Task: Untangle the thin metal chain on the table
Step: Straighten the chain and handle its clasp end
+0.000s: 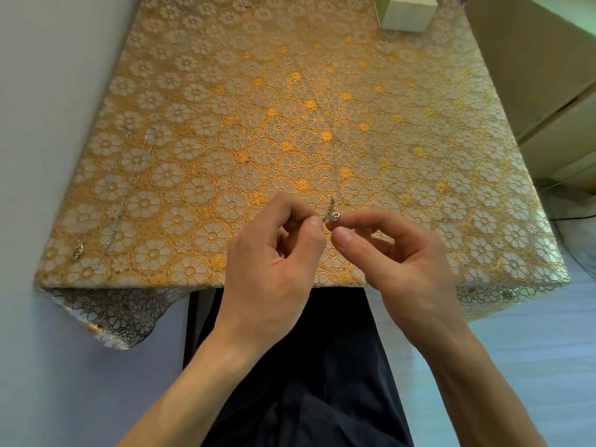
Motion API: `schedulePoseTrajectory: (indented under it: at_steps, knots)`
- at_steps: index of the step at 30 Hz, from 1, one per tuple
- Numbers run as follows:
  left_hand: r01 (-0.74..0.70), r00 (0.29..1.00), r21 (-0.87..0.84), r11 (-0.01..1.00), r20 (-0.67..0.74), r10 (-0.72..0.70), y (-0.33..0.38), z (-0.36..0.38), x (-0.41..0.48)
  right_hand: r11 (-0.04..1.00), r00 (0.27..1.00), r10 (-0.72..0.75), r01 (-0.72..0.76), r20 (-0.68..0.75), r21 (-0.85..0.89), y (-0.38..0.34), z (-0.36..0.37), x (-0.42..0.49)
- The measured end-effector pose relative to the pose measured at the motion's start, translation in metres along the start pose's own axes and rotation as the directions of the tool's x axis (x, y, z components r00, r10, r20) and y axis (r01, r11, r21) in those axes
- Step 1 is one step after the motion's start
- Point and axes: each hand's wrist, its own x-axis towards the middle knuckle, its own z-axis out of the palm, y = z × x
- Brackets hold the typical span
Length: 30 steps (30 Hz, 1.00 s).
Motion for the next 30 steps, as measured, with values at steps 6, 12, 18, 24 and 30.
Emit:
schedulePoseTrajectory:
  at_steps: [6,12,18,24,30]
  knots:
    - [-0.054,0.999,0.057,0.997,0.011,0.053,0.002,-0.001,0.000,0.999,0.999,0.048,-0.048,-0.006,-0.007,0.001,-0.001,0.003]
    - [-0.247,0.969,0.349,0.904,0.071,0.237,-0.002,-0.009,0.005,1.000,1.000,-0.011,0.011,-0.007,-0.022,-0.008,-0.008,0.006]
    - [-0.469,0.856,0.615,0.633,0.139,0.499,-0.008,-0.018,0.011,0.981,0.994,-0.106,0.100,-0.025,-0.165,-0.011,-0.011,0.008]
    - [-0.468,0.857,0.612,0.637,0.137,0.498,-0.011,-0.017,0.008,0.964,0.987,-0.151,0.136,-0.052,-0.229,-0.007,-0.008,0.004]
    - [-0.156,0.988,0.311,0.938,0.029,0.155,-0.001,-0.014,-0.001,0.931,0.965,-0.251,0.221,-0.070,-0.289,-0.001,-0.007,0.001]
